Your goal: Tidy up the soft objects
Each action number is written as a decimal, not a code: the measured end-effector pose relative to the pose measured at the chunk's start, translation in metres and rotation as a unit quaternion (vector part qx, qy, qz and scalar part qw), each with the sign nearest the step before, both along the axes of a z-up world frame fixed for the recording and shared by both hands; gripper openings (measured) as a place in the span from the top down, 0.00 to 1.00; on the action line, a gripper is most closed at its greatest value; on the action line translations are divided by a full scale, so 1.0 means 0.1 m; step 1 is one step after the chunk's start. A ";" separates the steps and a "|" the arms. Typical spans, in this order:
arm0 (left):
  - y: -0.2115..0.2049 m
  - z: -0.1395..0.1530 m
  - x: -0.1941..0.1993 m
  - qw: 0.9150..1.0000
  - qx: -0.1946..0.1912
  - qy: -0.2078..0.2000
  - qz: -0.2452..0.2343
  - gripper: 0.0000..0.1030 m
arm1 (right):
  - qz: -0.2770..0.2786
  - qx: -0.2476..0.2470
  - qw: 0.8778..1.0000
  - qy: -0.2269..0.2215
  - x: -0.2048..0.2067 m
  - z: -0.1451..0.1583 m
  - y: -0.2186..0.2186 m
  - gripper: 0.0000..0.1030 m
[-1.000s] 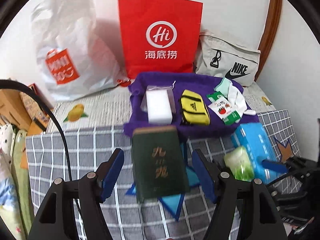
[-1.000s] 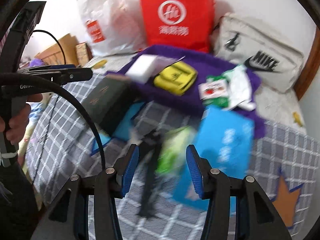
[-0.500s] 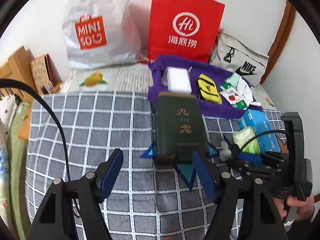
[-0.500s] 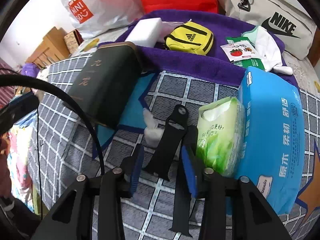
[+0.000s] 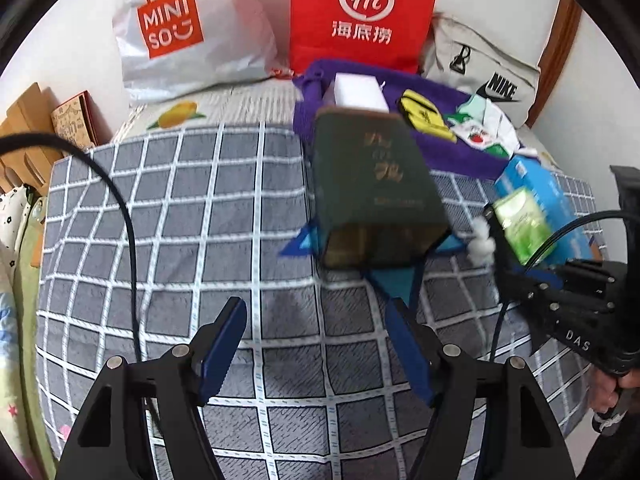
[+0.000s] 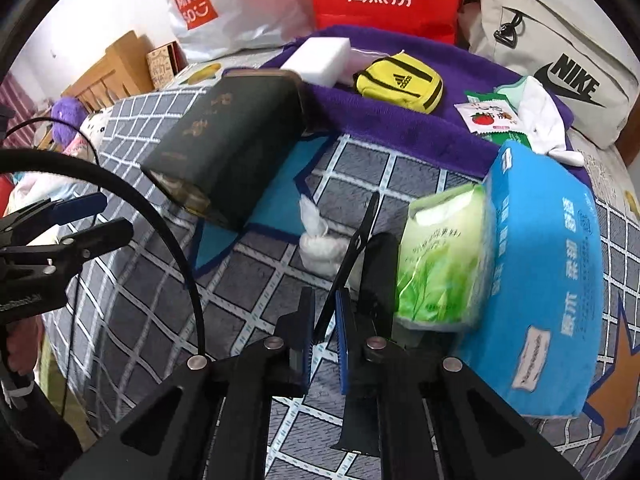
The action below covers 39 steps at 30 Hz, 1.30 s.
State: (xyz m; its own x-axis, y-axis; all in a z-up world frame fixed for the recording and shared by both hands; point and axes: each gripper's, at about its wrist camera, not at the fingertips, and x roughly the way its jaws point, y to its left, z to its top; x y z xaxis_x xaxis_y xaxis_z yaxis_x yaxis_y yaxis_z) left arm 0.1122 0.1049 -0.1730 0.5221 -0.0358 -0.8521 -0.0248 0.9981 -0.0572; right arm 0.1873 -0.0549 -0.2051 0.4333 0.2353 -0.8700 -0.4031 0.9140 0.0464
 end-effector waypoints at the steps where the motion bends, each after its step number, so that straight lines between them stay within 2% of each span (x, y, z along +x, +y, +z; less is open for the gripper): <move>1: -0.01 -0.05 -0.02 1.000 -0.001 -0.004 -0.002 0.32 | 0.002 -0.003 1.000 -0.003 -0.02 -0.03 0.00 0.90; 5: -0.07 -0.22 -0.05 1.000 0.022 -0.022 -0.003 0.32 | -0.005 -0.003 1.000 -0.011 -0.03 -0.18 -0.02 0.91; 7: -0.11 -0.31 -0.05 0.999 0.036 -0.020 -0.006 0.32 | -0.014 0.017 0.999 -0.033 -0.05 -0.24 -0.06 0.91; 9: -0.16 -0.35 -0.10 0.998 0.052 -0.044 -0.009 0.26 | -0.018 0.028 0.998 -0.053 -0.09 -0.26 -0.08 0.91; 15: -0.13 -0.35 -0.14 0.997 0.028 -0.067 -0.017 0.17 | -0.025 0.043 0.993 -0.107 -0.18 -0.34 -0.07 0.90; 17: -0.14 -0.36 -0.12 0.998 0.025 -0.061 -0.023 0.10 | -0.031 0.062 0.992 -0.105 -0.16 -0.35 -0.12 0.90; 18: -0.16 -0.37 -0.11 0.998 0.026 -0.058 -0.026 0.03 | -0.033 0.069 0.992 -0.103 -0.15 -0.35 -0.14 0.89; 20: -0.21 -0.40 -0.08 0.998 0.043 -0.049 -0.028 0.00 | -0.032 0.071 0.991 -0.105 -0.15 -0.35 -0.14 0.89; 22: -0.19 -0.41 -0.08 0.998 0.035 -0.049 -0.027 0.00 | -0.031 0.071 0.991 -0.106 -0.16 -0.35 -0.15 0.87; 25: -0.18 -0.42 -0.08 0.998 0.033 -0.048 -0.028 0.00 | -0.026 0.070 0.991 -0.107 -0.18 -0.35 -0.14 0.75; 27: -0.19 -0.42 -0.08 0.998 0.034 -0.048 -0.028 0.00 | -0.018 0.067 0.992 -0.108 -0.18 -0.35 -0.11 0.49; 29: -0.18 -0.42 -0.08 0.998 0.034 -0.048 -0.028 0.00 | 0.012 0.065 0.992 -0.108 -0.21 -0.35 -0.01 0.43; 34: -0.19 -0.42 -0.08 0.998 0.034 -0.048 -0.028 0.00 | 0.031 0.019 0.992 -0.121 -0.25 -0.37 0.17 0.43; 39: -0.17 -0.41 -0.08 0.998 0.034 -0.052 -0.025 0.02 | 0.019 0.054 0.992 -0.112 -0.22 -0.35 0.05 0.58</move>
State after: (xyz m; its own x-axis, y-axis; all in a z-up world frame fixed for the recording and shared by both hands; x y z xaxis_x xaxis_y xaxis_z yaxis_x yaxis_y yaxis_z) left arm 0.1047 0.0874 -0.2136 0.6068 -0.0089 -0.7948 0.0280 0.9996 0.0102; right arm 0.1655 -0.0503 -0.2400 0.6019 0.3410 -0.7221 -0.4480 0.8927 0.0482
